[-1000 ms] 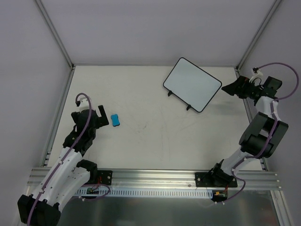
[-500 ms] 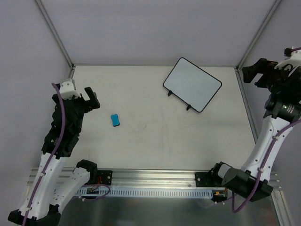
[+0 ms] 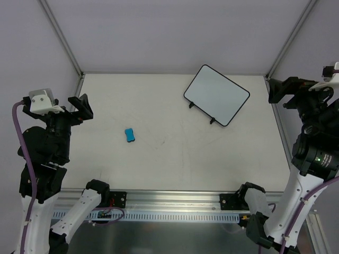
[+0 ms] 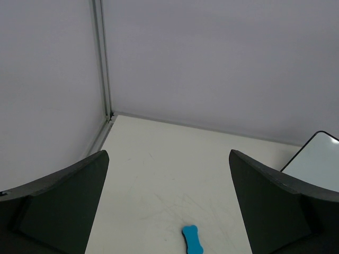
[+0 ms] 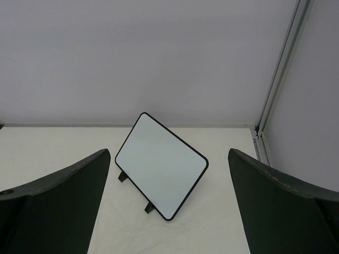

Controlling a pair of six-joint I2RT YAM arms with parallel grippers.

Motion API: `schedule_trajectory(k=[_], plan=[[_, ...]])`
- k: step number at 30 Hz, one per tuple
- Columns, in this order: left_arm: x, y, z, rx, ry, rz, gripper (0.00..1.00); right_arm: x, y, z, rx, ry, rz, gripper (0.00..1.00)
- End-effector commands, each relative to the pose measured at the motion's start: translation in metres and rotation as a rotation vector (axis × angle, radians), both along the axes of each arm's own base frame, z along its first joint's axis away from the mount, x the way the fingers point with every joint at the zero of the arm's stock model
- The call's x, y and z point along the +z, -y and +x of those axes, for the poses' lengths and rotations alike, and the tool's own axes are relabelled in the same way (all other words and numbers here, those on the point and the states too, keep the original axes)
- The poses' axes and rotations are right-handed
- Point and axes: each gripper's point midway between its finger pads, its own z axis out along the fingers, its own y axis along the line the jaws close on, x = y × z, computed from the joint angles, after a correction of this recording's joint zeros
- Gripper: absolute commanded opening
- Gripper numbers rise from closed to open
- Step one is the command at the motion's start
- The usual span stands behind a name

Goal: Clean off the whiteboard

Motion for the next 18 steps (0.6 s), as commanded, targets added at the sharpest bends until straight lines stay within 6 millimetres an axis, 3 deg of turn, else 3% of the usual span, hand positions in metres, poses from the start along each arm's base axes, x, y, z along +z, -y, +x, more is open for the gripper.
schedule_trajectory(k=[1, 4, 11, 18], plan=[[0.013, -0.010, -0.013, 0.032, 0.027, 0.038, 0.99, 0.007, -0.001, -0.020, -0.057, 0.034, -0.041, 0.99], [0.016, -0.010, -0.017, 0.026, 0.039, 0.034, 0.99, 0.010, -0.008, -0.037, -0.053, 0.071, -0.064, 0.99], [0.019, -0.010, -0.023, 0.015, 0.053, 0.025, 0.99, 0.003, -0.012, -0.052, -0.058, 0.093, -0.097, 0.99], [0.017, -0.008, -0.024, 0.004, 0.053, 0.013, 0.99, -0.002, -0.017, -0.045, -0.022, 0.072, -0.084, 0.99]])
